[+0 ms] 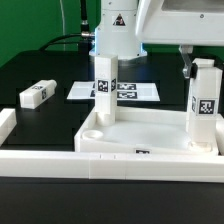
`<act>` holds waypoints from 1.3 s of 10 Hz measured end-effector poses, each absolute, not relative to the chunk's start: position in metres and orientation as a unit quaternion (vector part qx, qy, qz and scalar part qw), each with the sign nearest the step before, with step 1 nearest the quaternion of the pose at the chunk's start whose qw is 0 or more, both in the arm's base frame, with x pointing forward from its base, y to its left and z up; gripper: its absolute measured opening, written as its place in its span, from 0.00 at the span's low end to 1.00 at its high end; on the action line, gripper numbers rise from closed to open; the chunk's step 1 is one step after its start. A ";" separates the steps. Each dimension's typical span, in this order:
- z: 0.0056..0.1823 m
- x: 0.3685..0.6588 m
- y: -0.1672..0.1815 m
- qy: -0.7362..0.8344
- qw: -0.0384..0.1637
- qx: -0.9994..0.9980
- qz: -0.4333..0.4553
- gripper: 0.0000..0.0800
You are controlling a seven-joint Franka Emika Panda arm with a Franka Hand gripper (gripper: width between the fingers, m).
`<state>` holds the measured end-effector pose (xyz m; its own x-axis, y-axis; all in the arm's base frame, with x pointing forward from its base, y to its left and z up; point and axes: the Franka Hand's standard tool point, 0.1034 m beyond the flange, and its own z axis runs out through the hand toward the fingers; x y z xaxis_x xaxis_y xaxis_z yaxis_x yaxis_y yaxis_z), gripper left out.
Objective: Assemble desk
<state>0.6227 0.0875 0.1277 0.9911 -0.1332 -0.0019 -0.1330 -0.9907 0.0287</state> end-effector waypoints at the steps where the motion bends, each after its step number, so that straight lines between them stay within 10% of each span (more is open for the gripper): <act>1: 0.128 0.623 0.087 -0.111 0.014 0.994 -0.001 0.37; 8: 0.127 0.626 0.087 -0.434 -0.030 0.900 -0.013 0.37; 13: 0.126 0.628 0.077 -0.549 -0.027 0.836 -0.013 0.37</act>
Offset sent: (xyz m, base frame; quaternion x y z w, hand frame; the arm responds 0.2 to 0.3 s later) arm 0.0000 0.0000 0.0000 0.0000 0.0000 0.1938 0.9810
